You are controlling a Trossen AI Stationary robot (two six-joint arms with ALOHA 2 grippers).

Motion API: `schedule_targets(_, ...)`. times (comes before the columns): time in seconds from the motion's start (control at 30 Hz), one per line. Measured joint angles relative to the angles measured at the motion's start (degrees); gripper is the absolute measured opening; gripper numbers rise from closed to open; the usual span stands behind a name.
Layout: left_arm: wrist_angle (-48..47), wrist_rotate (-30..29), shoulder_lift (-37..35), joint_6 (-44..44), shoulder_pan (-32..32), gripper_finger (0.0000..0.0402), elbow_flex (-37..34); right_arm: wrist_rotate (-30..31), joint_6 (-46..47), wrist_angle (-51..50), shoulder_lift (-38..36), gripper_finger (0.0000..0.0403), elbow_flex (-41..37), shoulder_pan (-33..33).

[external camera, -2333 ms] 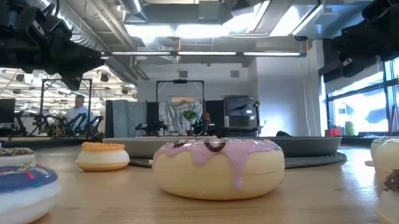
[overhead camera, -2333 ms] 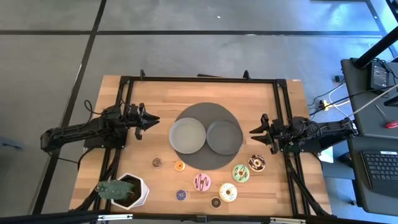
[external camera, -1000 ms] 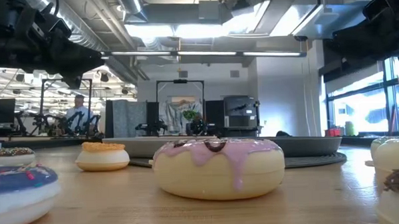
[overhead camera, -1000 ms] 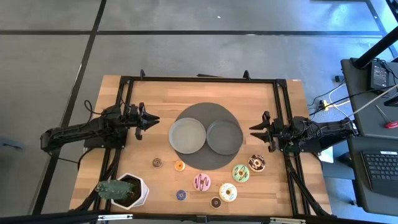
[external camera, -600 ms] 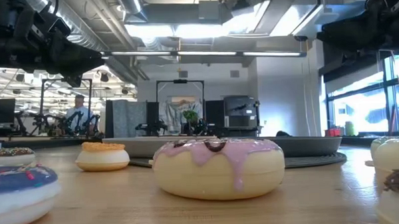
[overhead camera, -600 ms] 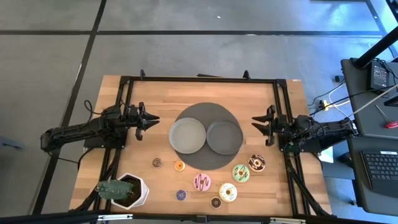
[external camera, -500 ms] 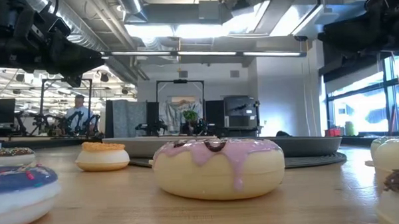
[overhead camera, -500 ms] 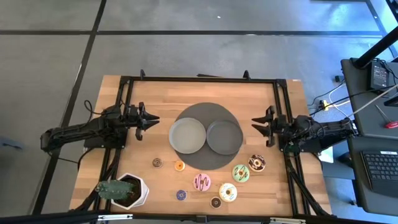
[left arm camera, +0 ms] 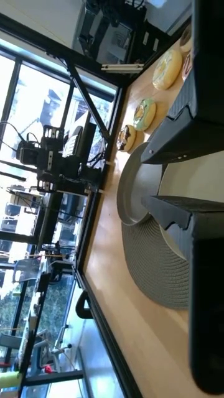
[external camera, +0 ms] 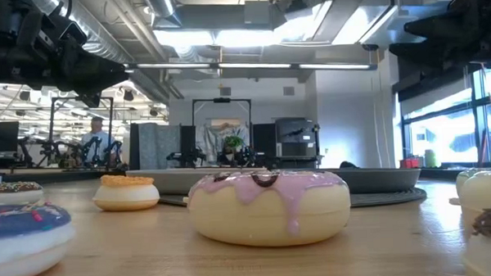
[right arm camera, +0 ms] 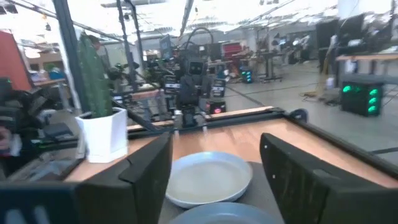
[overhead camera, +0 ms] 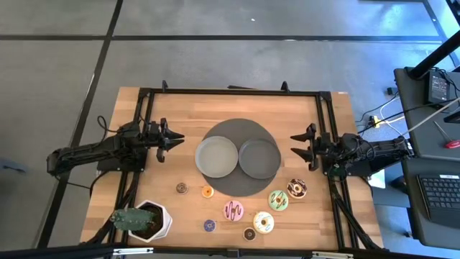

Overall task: Pick & Place donuts
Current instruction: Put the large black donut on the black plate

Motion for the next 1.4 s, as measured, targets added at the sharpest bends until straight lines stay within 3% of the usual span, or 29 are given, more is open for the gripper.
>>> schedule_targets(0.17,0.0,0.1,0.0,0.0,0.0,0.0088,0.0,-2.2,1.8,-1.7,0.3,0.0256,1.9,0.0)
schedule_targets(0.33,0.0,0.1,0.0,-3.3,0.0,0.0088,0.0,-4.3,3.5,-14.7,5.6,0.0249,9.3,0.2)
schedule_targets(0.6,-0.1,0.1,0.0,-5.9,0.0,0.0088,0.0,-8.3,2.6,-33.5,24.4,0.0219,24.3,0.3)
schedule_targets(0.8,-0.2,0.1,0.0,-5.9,0.0,0.0088,0.0,-15.3,3.0,-35.6,39.8,0.02,29.0,3.3)
schedule_targets(1.1,-0.2,0.1,0.0,-5.9,0.0,0.0088,0.0,-15.3,14.5,-52.4,58.1,0.0169,41.1,8.3)
schedule_targets(1.4,-0.2,0.0,0.0,-5.9,0.0,0.0088,0.0,-16.8,20.8,-60.2,70.4,0.0153,42.9,14.8)
